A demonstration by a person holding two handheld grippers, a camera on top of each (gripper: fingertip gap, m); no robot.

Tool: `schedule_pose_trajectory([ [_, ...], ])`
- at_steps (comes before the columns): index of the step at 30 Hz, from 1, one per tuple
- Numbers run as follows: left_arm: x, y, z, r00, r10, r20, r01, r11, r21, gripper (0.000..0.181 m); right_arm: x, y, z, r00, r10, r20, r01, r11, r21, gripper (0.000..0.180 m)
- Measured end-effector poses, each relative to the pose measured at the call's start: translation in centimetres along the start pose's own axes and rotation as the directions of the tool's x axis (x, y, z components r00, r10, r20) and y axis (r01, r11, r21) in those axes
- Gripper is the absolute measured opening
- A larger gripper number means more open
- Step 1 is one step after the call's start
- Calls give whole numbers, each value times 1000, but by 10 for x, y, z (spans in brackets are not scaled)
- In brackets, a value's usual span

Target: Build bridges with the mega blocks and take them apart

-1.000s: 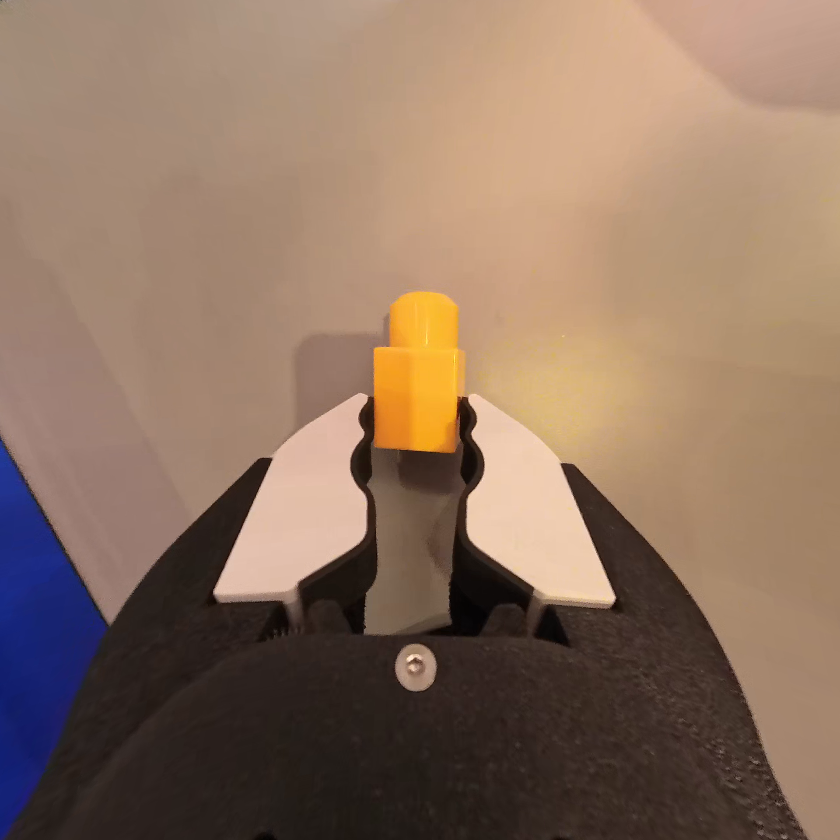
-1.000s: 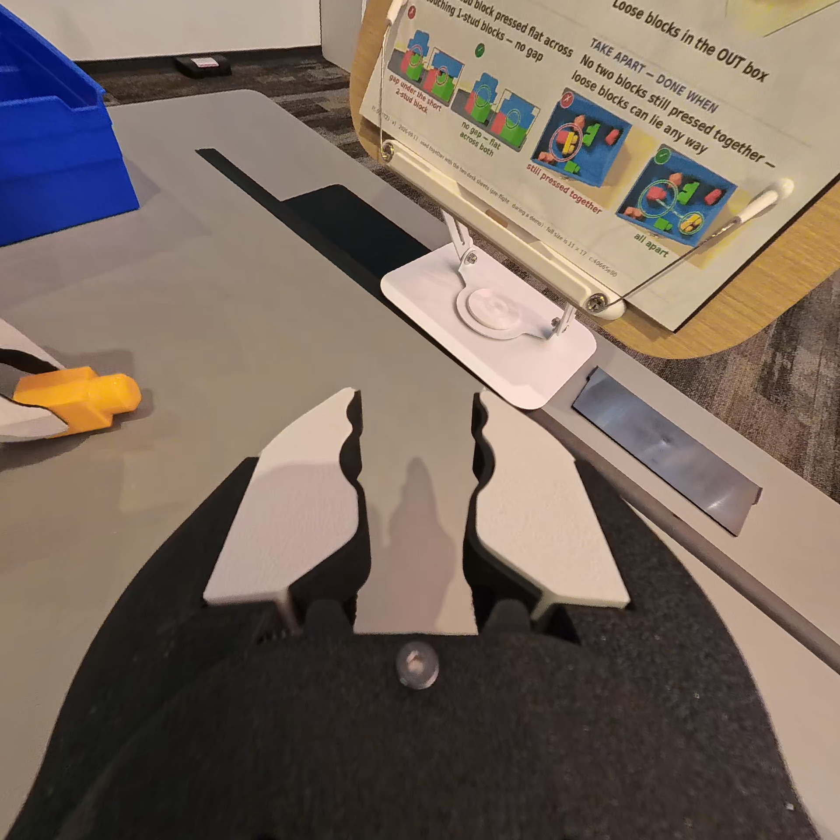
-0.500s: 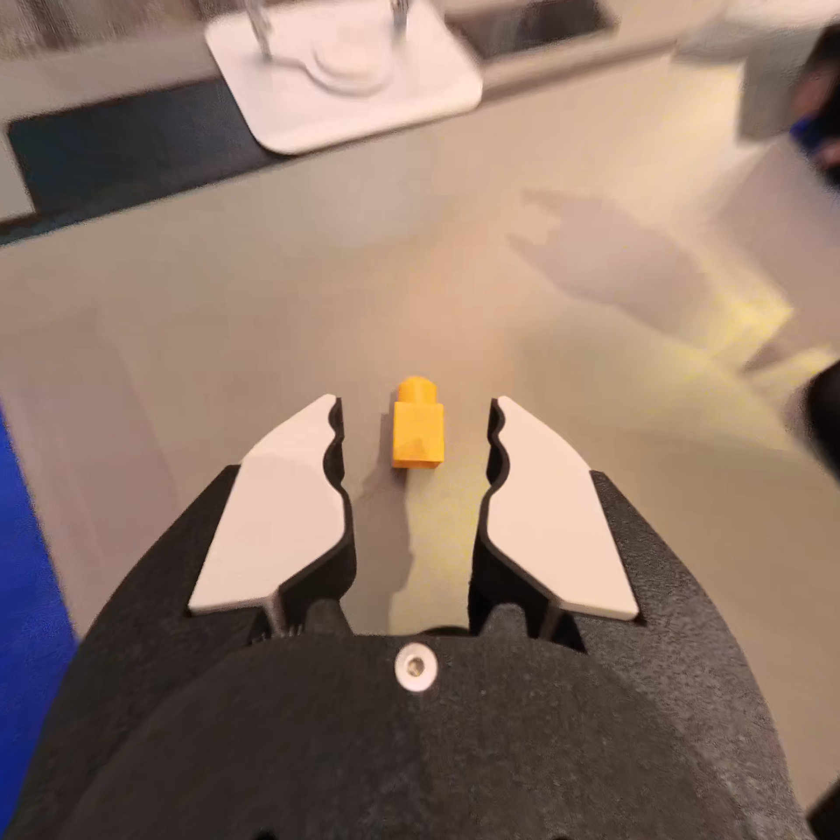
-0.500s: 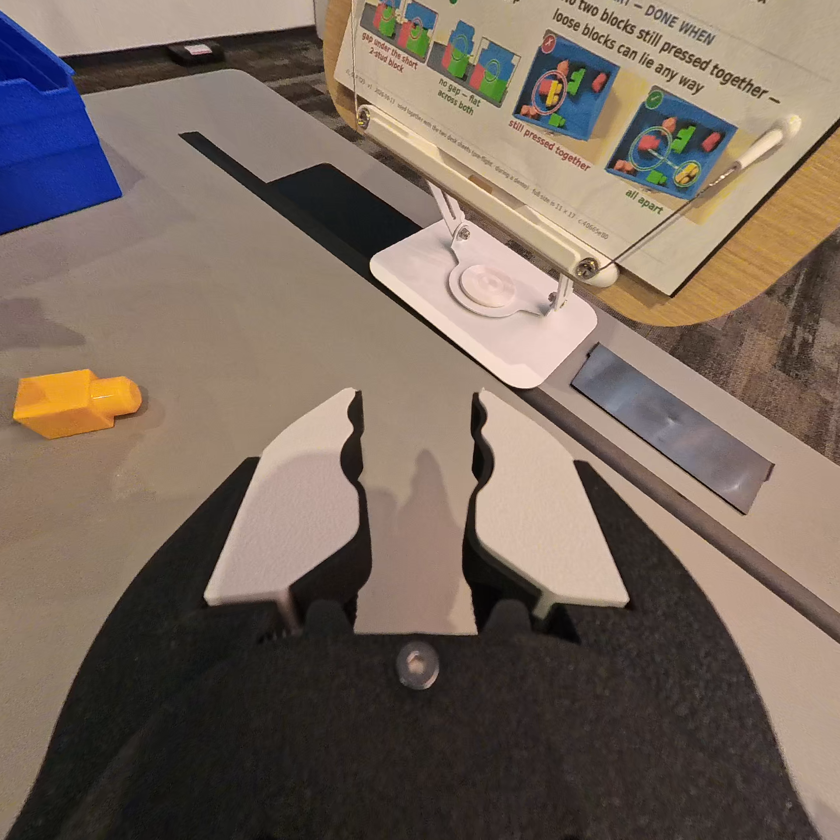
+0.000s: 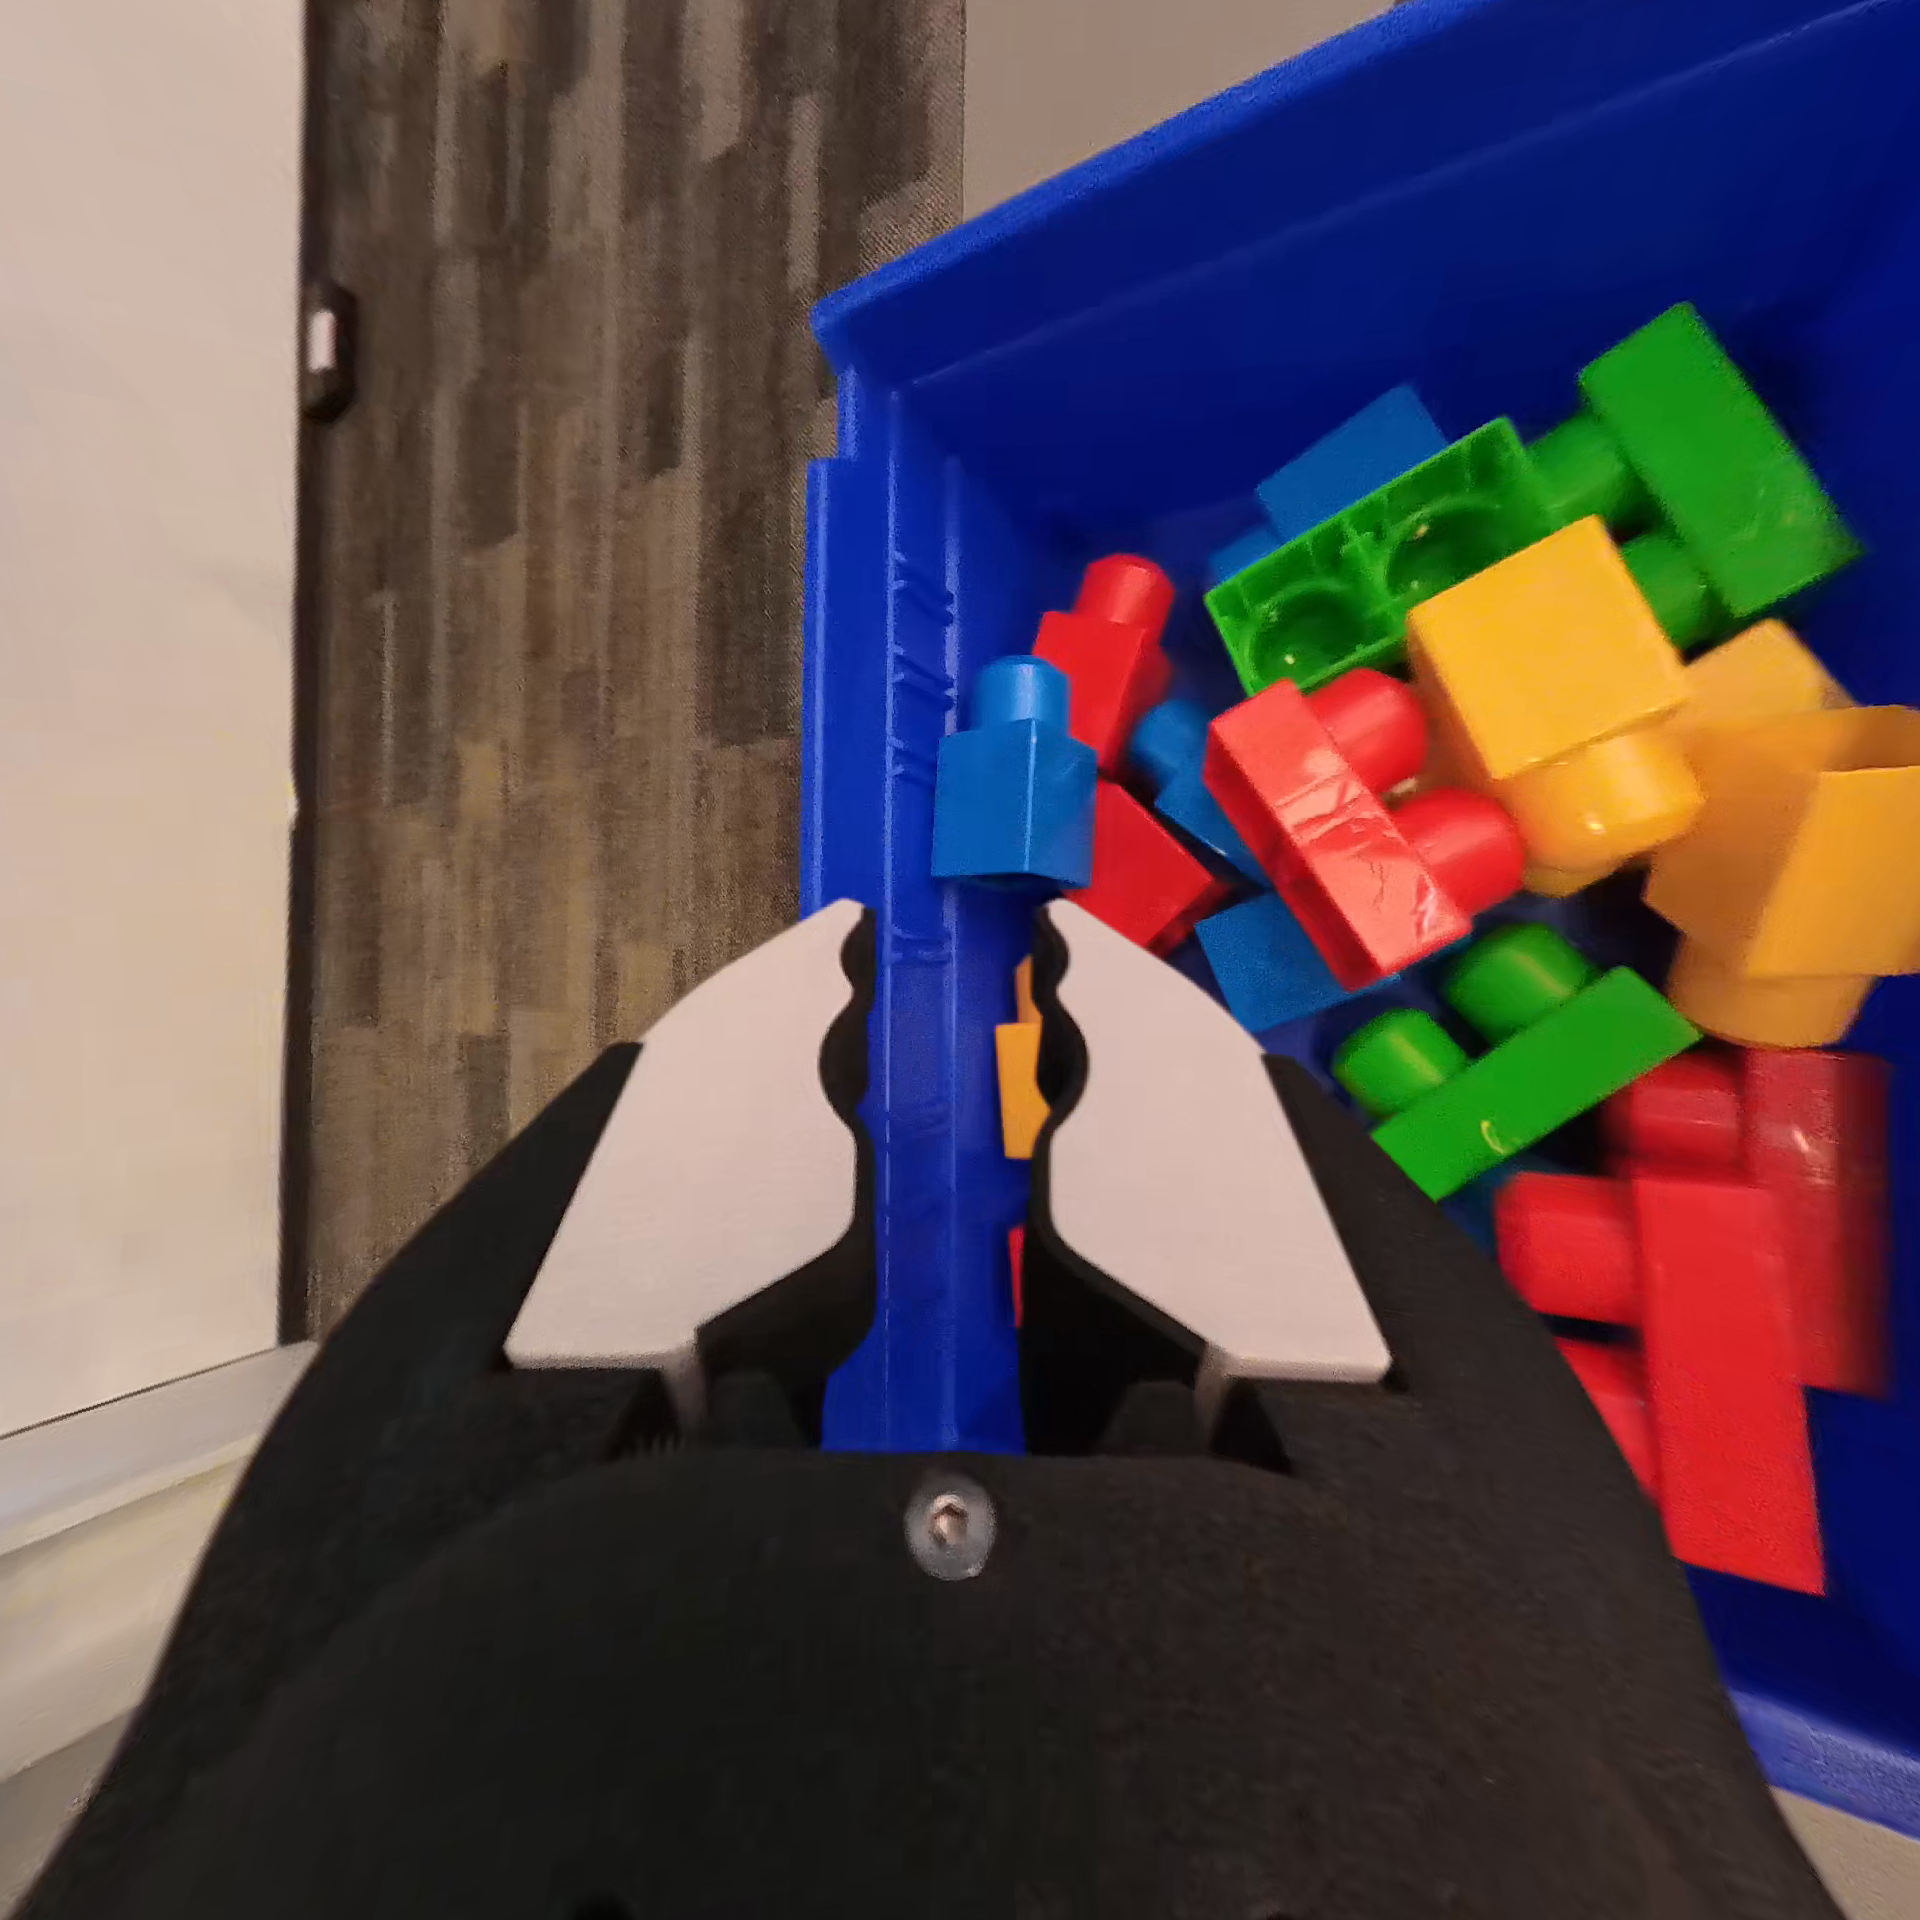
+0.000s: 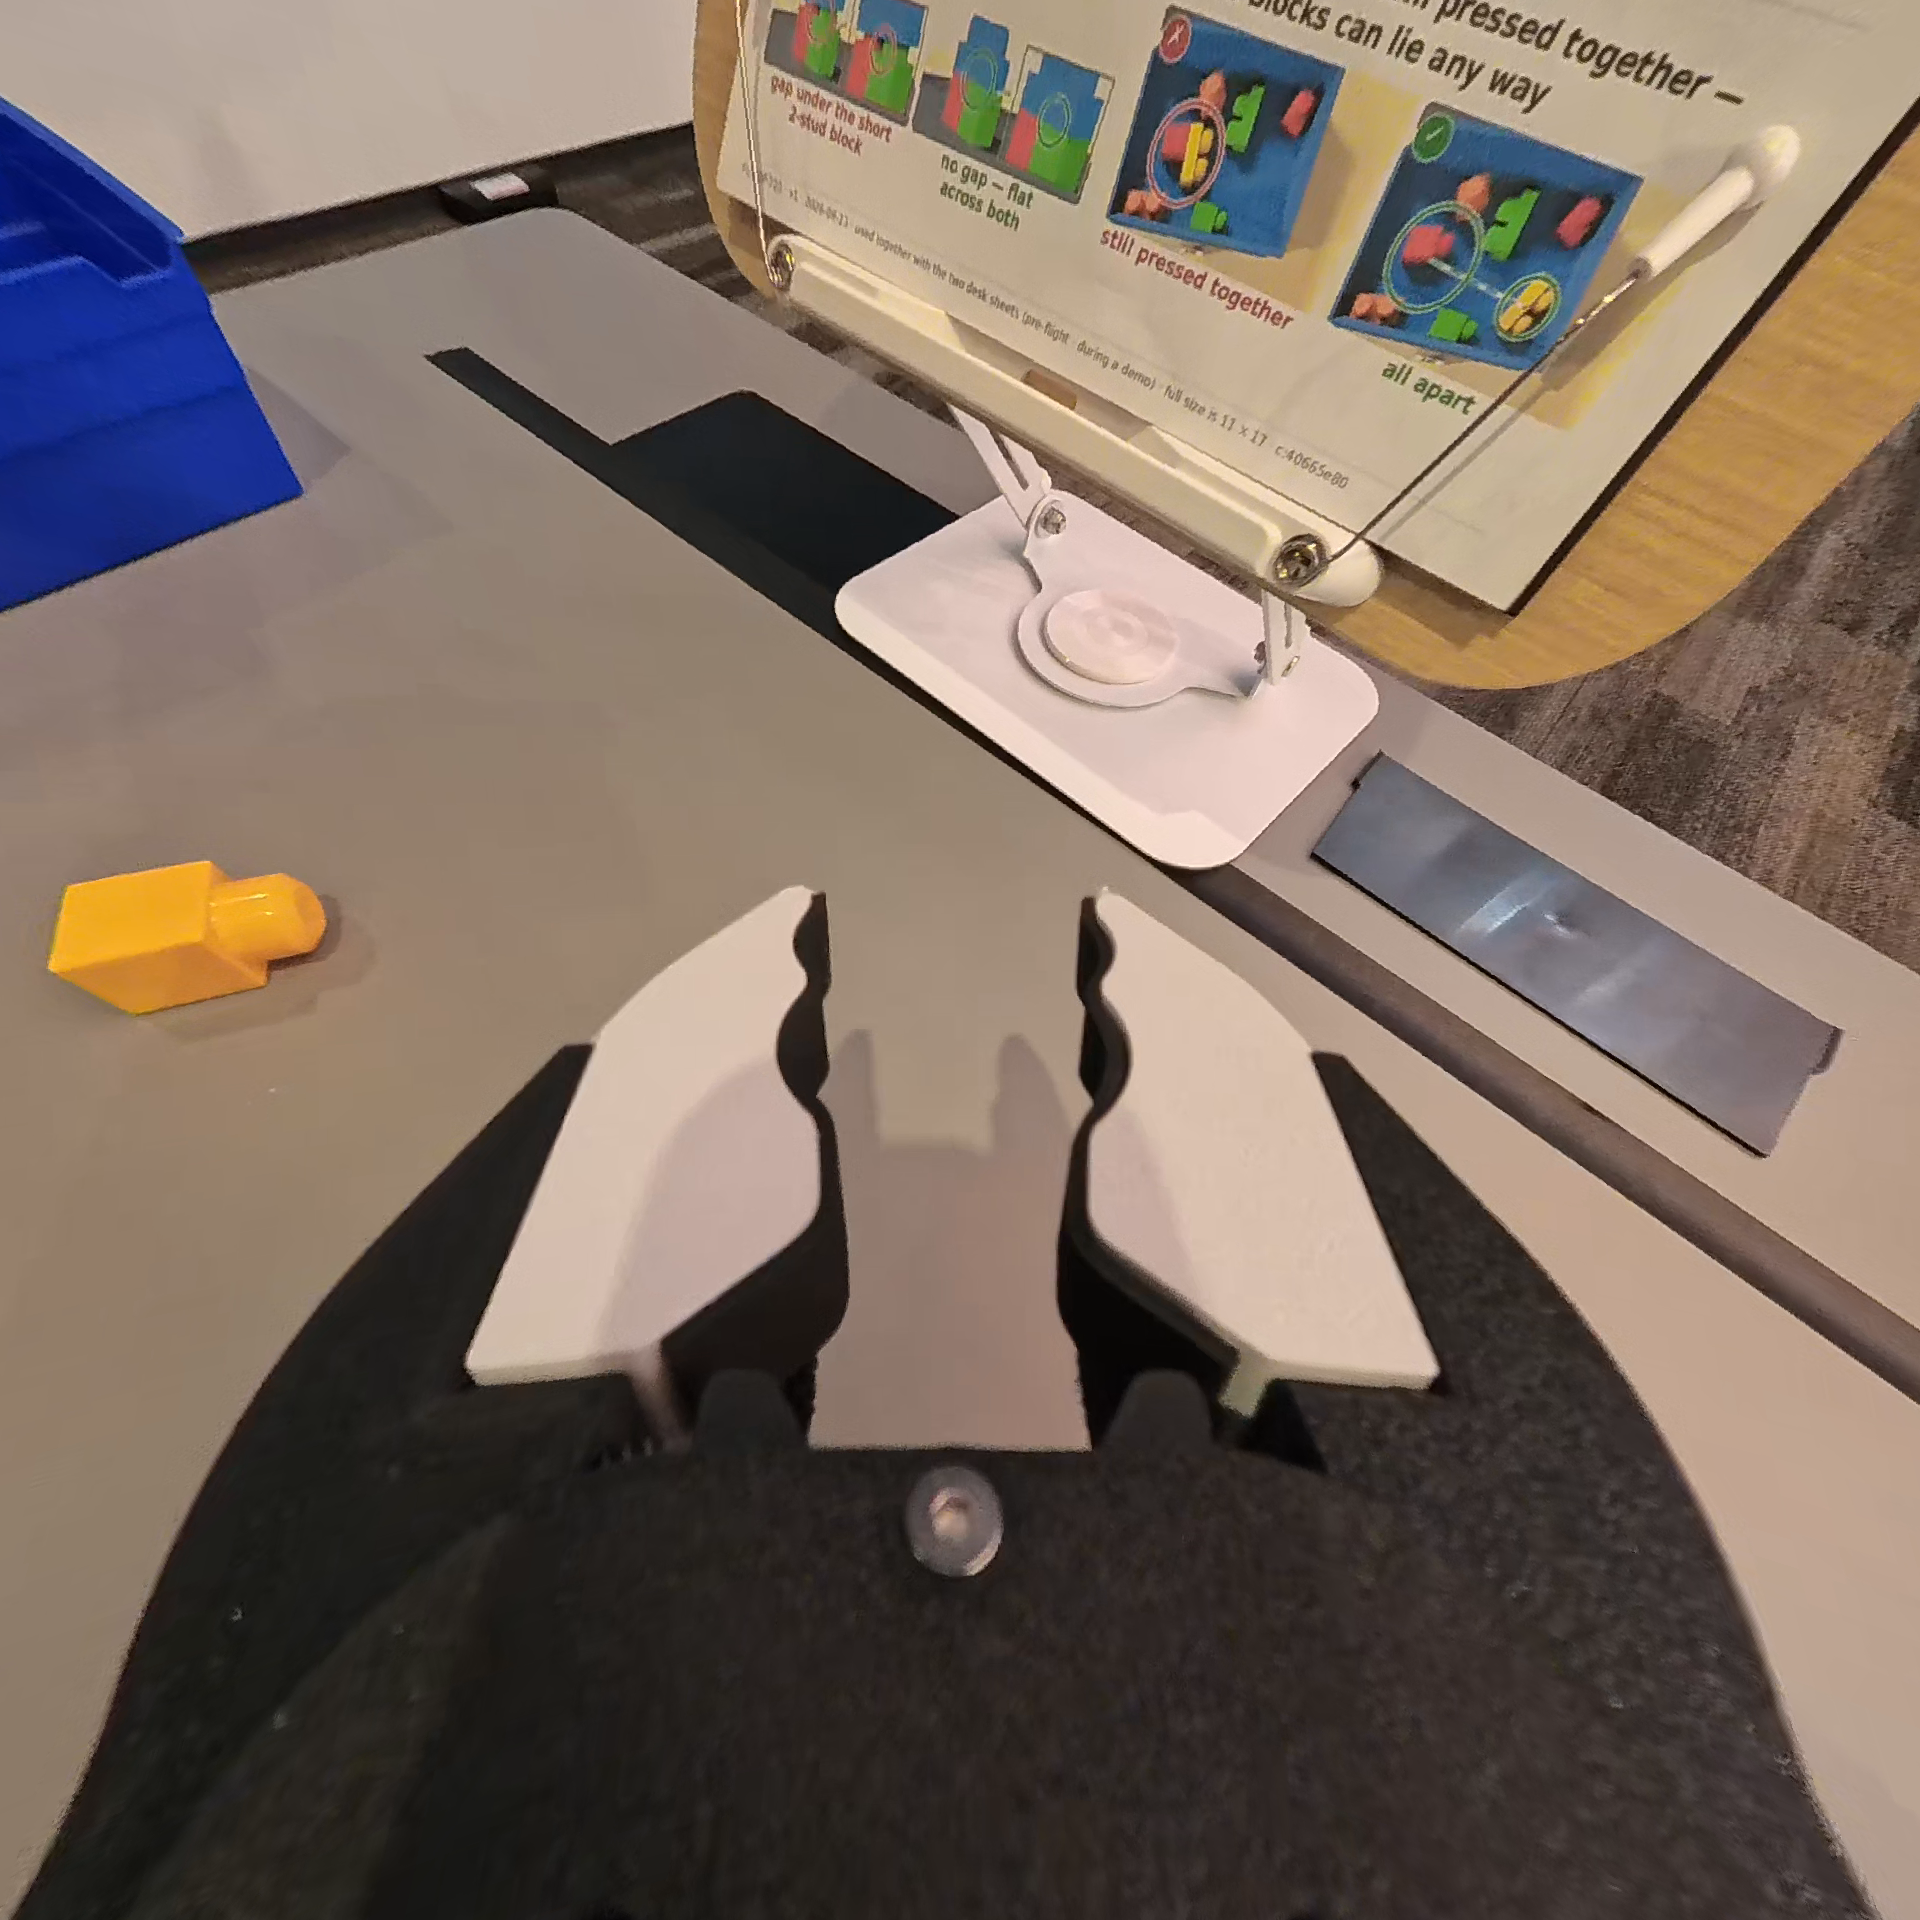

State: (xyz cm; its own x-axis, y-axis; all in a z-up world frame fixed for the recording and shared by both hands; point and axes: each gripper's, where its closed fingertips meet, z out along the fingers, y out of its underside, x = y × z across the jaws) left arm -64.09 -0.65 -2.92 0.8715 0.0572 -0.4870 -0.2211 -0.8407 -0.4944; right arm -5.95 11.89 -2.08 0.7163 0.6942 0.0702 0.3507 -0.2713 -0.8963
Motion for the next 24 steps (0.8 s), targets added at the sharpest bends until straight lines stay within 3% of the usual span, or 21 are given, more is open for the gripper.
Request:
schedule_pose_trajectory([
  [4,18,12,10,991,-19,-129,12,998,-57,34,2,4,2,1000,1,0,-1,1000,-10,45],
  [7,17,24,9,993,17,-120,-31,994,-108,31,1,6,6,1000,14,14,-14,1000,-16,45],
  [11,45,53,6,950,-133,-282,45,954,-298,45,-1,11,12,1000,4,20,-3,999,-43,46],
  [16,37,66,9,957,-167,-239,85,943,-322,49,-4,13,14,1000,-16,19,17,998,-56,46],
  [21,54,80,3,904,-261,-339,117,912,-393,52,-5,17,15,1000,-17,25,19,997,-69,46],
  [24,57,88,5,903,-240,-356,82,911,-404,52,-5,16,15,999,-6,32,8,998,-64,46],
])
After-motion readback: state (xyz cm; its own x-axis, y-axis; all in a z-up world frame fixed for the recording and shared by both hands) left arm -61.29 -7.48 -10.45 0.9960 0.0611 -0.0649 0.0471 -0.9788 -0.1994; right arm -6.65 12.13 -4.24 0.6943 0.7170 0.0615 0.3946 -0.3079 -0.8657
